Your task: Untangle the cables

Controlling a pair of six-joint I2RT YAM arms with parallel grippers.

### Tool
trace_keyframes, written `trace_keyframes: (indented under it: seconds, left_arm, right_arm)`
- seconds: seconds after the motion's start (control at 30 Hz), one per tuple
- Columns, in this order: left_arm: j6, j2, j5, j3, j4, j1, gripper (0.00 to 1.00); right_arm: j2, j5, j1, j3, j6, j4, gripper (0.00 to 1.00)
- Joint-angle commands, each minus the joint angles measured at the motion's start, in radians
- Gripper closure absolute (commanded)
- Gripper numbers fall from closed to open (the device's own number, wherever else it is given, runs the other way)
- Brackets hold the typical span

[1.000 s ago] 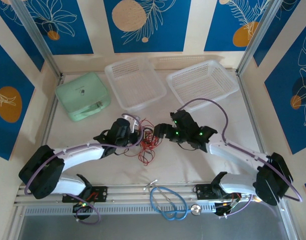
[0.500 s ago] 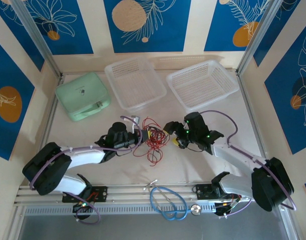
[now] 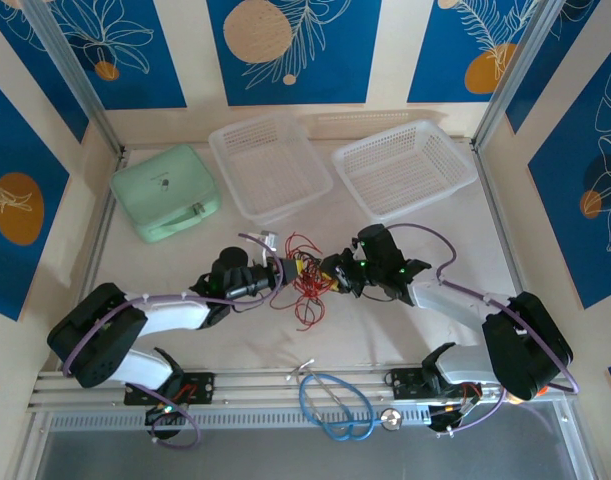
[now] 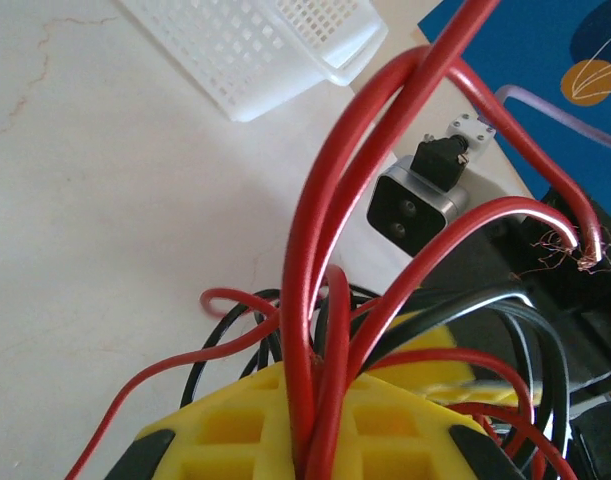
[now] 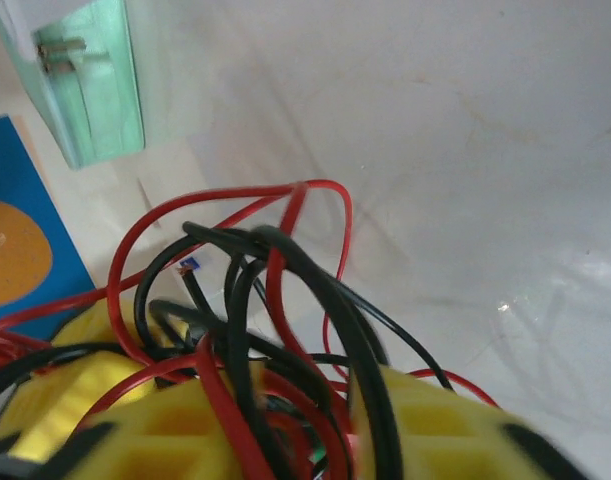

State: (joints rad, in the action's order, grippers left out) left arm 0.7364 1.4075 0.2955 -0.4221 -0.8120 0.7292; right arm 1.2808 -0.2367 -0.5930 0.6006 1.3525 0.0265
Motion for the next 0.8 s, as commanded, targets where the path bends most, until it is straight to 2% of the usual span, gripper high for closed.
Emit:
trace_keyframes:
  seconds: [0.0, 0.03, 0.07, 0.17, 0.33, 0.37, 0.43, 0.5, 0.67, 0.77]
  left_arm:
    - [0.021, 0.01, 0.005, 0.01, -0.119, -0.004, 1.0]
    - [0.023, 0.007, 0.004, 0.015, -0.129, -0.006, 1.0]
    - [0.023, 0.001, 0.001, 0.02, -0.133, -0.01, 1.0]
    - [0.008, -0.042, -0.006, 0.029, -0.098, -0.026, 1.0]
    - [-0.095, -0.19, -0.072, 0.019, 0.149, -0.035, 1.0]
    - [-0.122, -0.227, -0.101, 0.019, 0.215, -0.034, 0.97]
    - [-0.161, -0.299, -0.173, 0.026, 0.325, -0.034, 0.9]
    - [-0.187, -0.37, -0.243, 0.05, 0.405, -0.035, 0.75]
    - [-0.184, -0.504, -0.314, 0.112, 0.525, -0.034, 0.36]
    - [-0.178, -0.571, -0.322, 0.119, 0.605, -0.034, 0.29]
  right_arm:
    - [-0.01, -0.009, -0.006, 0.011, 0.011, -0.015, 0.89]
    - [-0.018, 0.006, -0.004, 0.011, 0.008, -0.032, 0.98]
    - [-0.028, 0.023, -0.003, 0.011, 0.001, -0.059, 1.0]
    - [-0.07, 0.116, -0.004, 0.026, -0.037, -0.165, 1.0]
    - [-0.134, 0.361, -0.041, 0.084, -0.127, -0.385, 1.0]
    - [-0.142, 0.421, -0.054, 0.091, -0.137, -0.41, 1.0]
    - [-0.154, 0.539, -0.09, 0.083, -0.137, -0.417, 1.0]
    - [-0.161, 0.638, -0.124, 0.04, -0.115, -0.353, 1.0]
    - [-0.123, 0.674, -0.135, -0.024, -0.132, -0.153, 1.0]
    - [-0.1, 0.669, -0.138, -0.004, -0.208, -0.113, 1.0]
